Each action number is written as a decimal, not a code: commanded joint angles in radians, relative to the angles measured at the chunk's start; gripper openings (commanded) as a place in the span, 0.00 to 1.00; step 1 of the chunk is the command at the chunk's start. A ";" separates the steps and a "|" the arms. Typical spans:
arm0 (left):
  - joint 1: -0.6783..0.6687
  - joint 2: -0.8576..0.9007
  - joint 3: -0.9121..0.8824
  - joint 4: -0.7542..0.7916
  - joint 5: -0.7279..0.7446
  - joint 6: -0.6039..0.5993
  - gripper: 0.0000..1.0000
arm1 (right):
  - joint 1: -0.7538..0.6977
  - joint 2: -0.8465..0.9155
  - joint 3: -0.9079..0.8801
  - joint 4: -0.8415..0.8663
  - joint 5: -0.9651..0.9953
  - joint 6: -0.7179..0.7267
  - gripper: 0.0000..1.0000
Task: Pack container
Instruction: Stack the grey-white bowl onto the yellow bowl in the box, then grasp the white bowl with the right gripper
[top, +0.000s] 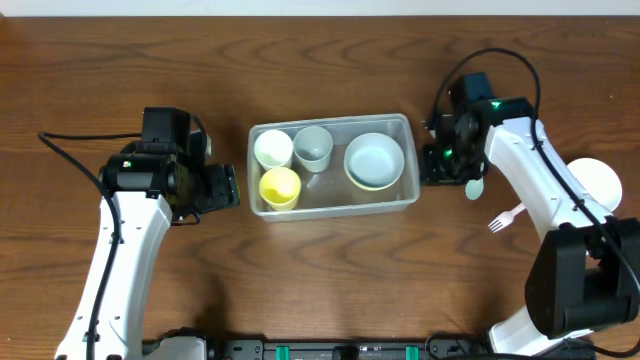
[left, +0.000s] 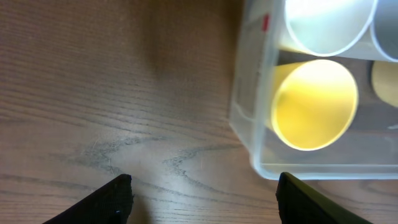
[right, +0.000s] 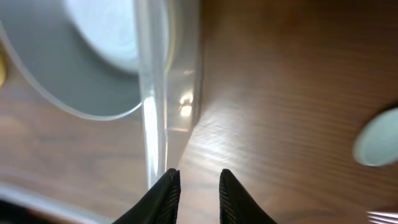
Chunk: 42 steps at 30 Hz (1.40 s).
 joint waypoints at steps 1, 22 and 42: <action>0.000 -0.009 -0.002 -0.003 0.008 0.010 0.75 | 0.014 0.000 -0.003 -0.014 -0.095 -0.050 0.23; 0.000 -0.009 -0.002 -0.008 0.008 0.014 0.75 | -0.392 -0.137 0.248 -0.045 0.346 0.151 0.67; 0.000 -0.009 -0.002 -0.018 0.008 0.014 0.75 | -0.684 0.185 0.154 0.045 0.336 0.145 0.67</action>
